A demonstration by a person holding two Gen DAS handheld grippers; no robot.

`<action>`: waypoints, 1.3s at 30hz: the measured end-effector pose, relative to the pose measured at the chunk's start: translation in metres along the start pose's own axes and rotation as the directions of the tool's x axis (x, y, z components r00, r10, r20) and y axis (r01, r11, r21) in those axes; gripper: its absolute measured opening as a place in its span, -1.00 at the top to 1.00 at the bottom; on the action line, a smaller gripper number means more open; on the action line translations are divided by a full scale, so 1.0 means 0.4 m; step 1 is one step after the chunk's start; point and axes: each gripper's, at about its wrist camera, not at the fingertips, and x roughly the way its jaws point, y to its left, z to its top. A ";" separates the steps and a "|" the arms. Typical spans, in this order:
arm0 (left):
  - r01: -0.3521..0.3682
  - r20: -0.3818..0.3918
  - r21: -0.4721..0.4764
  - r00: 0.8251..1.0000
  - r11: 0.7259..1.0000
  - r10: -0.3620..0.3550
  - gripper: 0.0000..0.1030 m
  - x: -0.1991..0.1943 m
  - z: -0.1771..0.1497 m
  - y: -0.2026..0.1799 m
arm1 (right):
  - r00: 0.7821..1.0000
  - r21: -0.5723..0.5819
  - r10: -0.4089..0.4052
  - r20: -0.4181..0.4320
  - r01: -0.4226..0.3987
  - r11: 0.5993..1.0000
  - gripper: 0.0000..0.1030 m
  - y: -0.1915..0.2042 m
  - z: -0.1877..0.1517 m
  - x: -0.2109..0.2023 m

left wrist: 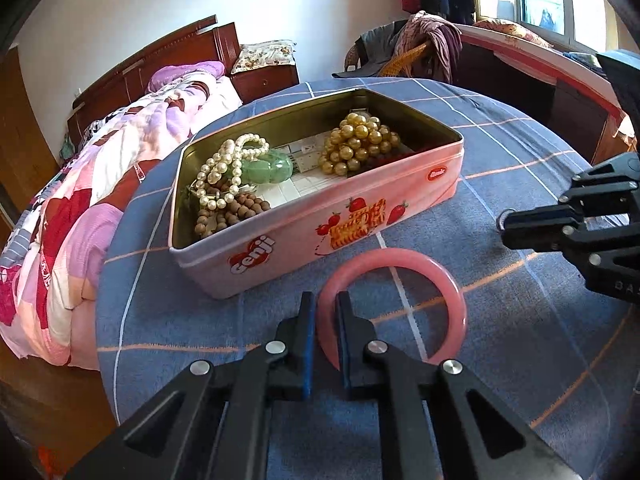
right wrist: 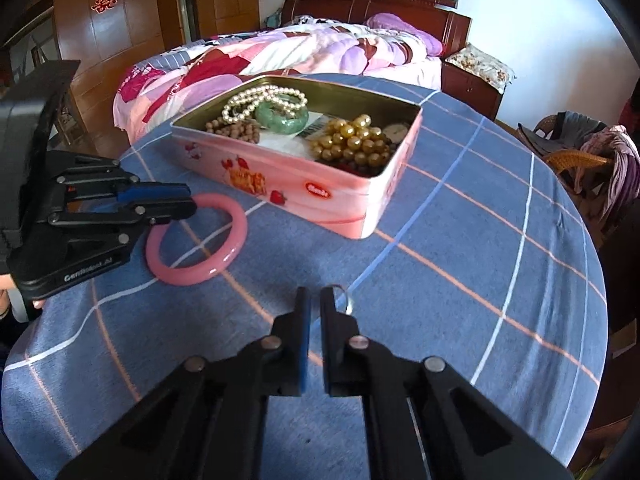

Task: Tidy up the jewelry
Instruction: 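Grasp the pink bangle with the left tool while the right grasps the silver ring, then carry the pink bangle and silver ring over the pink tin with both tools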

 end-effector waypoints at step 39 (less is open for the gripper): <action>0.029 0.073 -0.004 0.997 1.000 -0.029 0.84 -0.081 0.013 0.001 | 0.996 -0.070 -0.009 0.091 0.015 0.997 0.58 0.008 0.015 -0.052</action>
